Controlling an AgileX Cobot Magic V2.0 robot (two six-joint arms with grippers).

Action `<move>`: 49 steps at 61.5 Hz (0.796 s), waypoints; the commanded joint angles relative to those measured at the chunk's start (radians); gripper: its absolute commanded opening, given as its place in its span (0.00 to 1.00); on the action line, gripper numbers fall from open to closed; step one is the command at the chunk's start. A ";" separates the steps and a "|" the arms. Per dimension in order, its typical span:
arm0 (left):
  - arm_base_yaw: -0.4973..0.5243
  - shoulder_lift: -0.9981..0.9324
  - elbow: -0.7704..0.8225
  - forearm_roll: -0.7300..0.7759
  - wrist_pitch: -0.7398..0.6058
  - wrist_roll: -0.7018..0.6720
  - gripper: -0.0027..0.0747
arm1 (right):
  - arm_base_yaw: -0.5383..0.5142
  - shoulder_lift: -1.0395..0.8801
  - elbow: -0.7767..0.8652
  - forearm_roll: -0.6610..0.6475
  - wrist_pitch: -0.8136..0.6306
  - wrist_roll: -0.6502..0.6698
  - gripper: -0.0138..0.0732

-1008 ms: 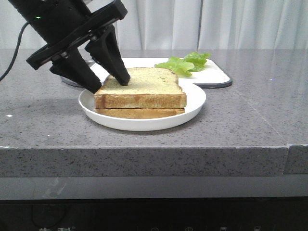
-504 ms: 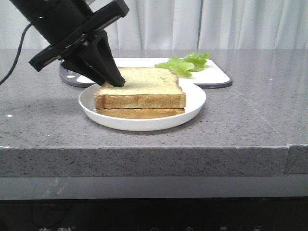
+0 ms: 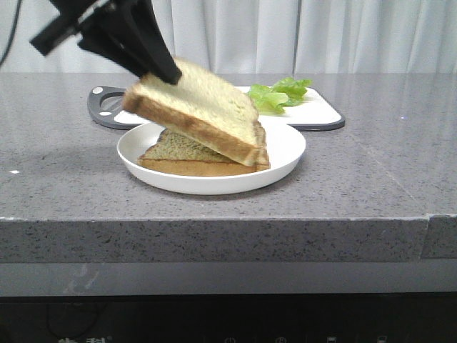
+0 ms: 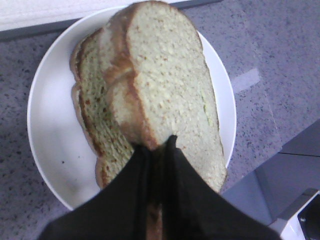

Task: Left arm grabs bread, right arm adds lettuce
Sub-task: 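Lift the top bread slice with the left gripper and move it aside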

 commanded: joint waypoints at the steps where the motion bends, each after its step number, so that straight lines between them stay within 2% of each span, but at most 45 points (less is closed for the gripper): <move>1: -0.004 -0.093 -0.031 -0.024 0.001 0.005 0.01 | -0.002 0.003 -0.026 -0.004 -0.063 -0.005 0.53; 20: 0.001 -0.334 0.117 0.013 -0.065 0.005 0.01 | -0.002 0.003 -0.026 -0.004 -0.063 -0.005 0.53; 27: 0.049 -0.416 0.192 0.013 -0.067 0.005 0.01 | -0.002 0.003 -0.026 0.002 -0.062 -0.005 0.53; 38: 0.211 -0.512 0.286 0.013 -0.058 0.005 0.01 | -0.002 0.046 -0.037 0.049 -0.080 -0.005 0.53; 49: 0.233 -0.536 0.303 0.009 -0.027 0.057 0.01 | -0.001 0.187 -0.106 0.097 -0.101 -0.011 0.54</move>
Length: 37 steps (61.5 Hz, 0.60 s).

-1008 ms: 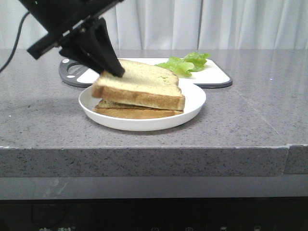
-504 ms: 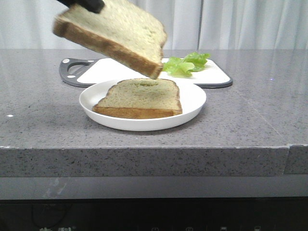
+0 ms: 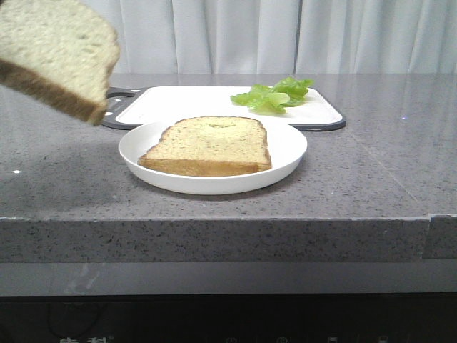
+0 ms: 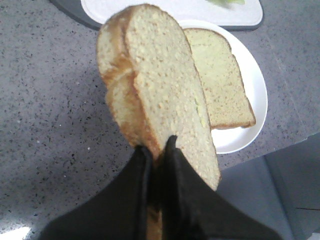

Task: Left arm grabs bread, right arm adds lettuce
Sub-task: 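Lift the top bread slice with the left gripper and move it aside, then reach the right gripper to the lettuce leaf on the cutting board and grasp it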

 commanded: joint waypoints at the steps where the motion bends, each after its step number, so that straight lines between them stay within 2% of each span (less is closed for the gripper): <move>1: 0.002 -0.028 -0.023 -0.050 -0.027 0.025 0.01 | -0.001 0.074 -0.076 0.034 -0.093 -0.014 0.55; 10: 0.002 -0.028 -0.023 -0.050 -0.026 0.056 0.01 | 0.005 0.200 -0.163 0.129 -0.119 -0.083 0.66; 16: 0.002 -0.028 -0.023 -0.050 -0.030 0.060 0.01 | 0.005 0.307 -0.240 0.241 -0.127 -0.163 0.75; 27: 0.002 -0.028 -0.023 -0.049 -0.035 0.062 0.01 | 0.003 0.482 -0.374 0.443 -0.126 -0.293 0.75; 37: 0.002 -0.028 -0.023 -0.047 -0.035 0.062 0.01 | -0.002 0.649 -0.504 0.681 -0.100 -0.452 0.75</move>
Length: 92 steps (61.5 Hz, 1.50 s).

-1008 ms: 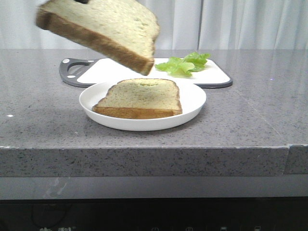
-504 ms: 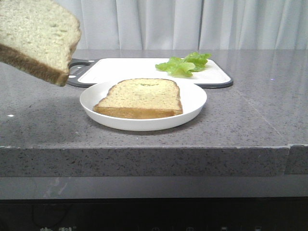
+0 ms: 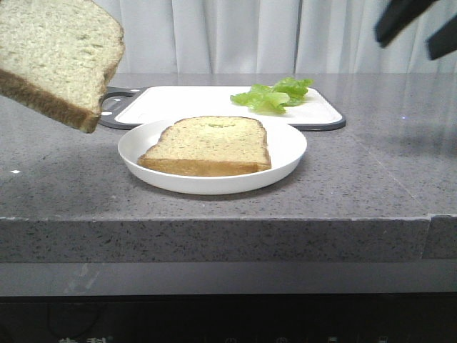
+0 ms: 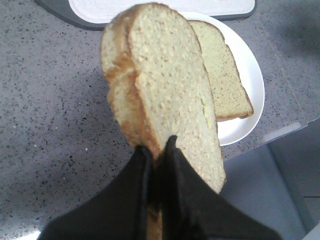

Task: Left arm grabs bread, right arm adds lettuce
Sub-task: 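Reach the right gripper to the lettuce leaf on the cutting board and grasp it, then lift the lettuce leaf with the right gripper toward the plate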

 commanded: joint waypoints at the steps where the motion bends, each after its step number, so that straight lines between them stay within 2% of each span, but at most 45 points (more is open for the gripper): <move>1: 0.002 -0.020 -0.024 -0.042 -0.046 0.000 0.01 | -0.005 0.059 -0.108 0.168 -0.026 -0.113 0.75; 8: 0.002 -0.020 -0.024 -0.042 -0.046 0.000 0.01 | -0.012 0.173 -0.208 0.310 0.016 -0.220 0.75; 13: 0.002 -0.020 -0.024 -0.042 -0.046 0.000 0.01 | -0.012 0.250 -0.280 0.365 0.034 -0.252 0.75; 40: 0.002 -0.020 -0.024 -0.042 -0.046 0.000 0.01 | -0.012 0.574 -0.603 0.408 0.085 -0.252 0.75; 62: 0.002 -0.020 -0.024 -0.042 -0.046 0.000 0.01 | -0.009 0.720 -0.777 0.486 0.160 -0.252 0.74; 66: 0.002 -0.020 -0.024 -0.042 -0.046 0.000 0.01 | -0.009 0.741 -0.805 0.493 0.181 -0.252 0.69; 76: 0.002 -0.020 -0.024 -0.042 -0.046 0.000 0.01 | -0.009 0.748 -0.823 0.494 0.193 -0.252 0.47; 83: 0.002 -0.020 -0.024 -0.042 -0.046 0.000 0.01 | -0.009 0.748 -0.824 0.493 0.194 -0.252 0.35; 92: 0.002 -0.020 -0.024 -0.042 -0.046 0.000 0.01 | -0.009 0.748 -0.824 0.484 0.199 -0.252 0.25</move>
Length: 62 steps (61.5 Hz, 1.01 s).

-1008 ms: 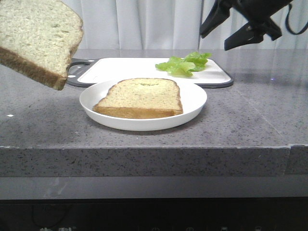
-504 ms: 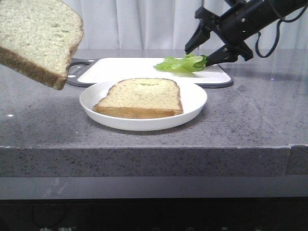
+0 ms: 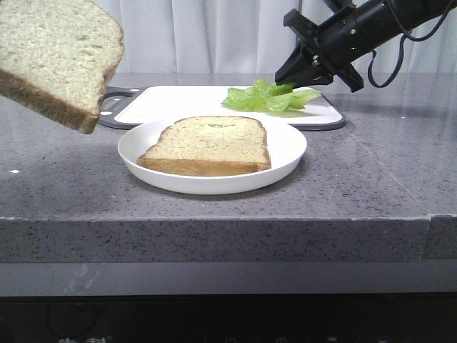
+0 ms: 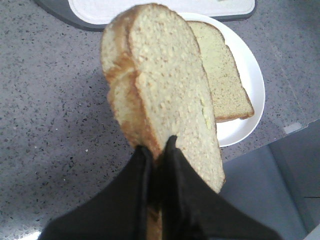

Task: Left arm grabs bread, right arm adds lettuce
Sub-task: 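Lift the lettuce leaf with the right gripper toward the plate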

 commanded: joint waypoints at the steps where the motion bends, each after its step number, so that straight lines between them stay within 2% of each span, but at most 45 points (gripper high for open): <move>1: 0.002 -0.020 -0.024 -0.042 -0.044 0.000 0.01 | -0.007 -0.064 -0.033 0.040 0.006 -0.013 0.24; 17: 0.002 -0.020 -0.024 -0.042 -0.057 0.000 0.01 | -0.008 -0.091 -0.033 0.051 0.013 -0.014 0.02; 34: 0.002 -0.020 -0.024 -0.037 -0.070 0.000 0.01 | -0.010 -0.261 0.005 0.071 0.011 0.009 0.02; 43: 0.002 -0.020 -0.024 -0.036 -0.070 0.000 0.01 | -0.010 -0.427 0.198 0.177 -0.053 -0.035 0.02; 51: 0.002 -0.020 -0.024 -0.036 -0.072 0.000 0.01 | -0.009 -0.593 0.417 0.324 -0.084 -0.193 0.02; 62: 0.002 -0.020 -0.024 -0.036 -0.074 0.000 0.01 | -0.006 -0.780 0.675 0.568 -0.034 -0.410 0.02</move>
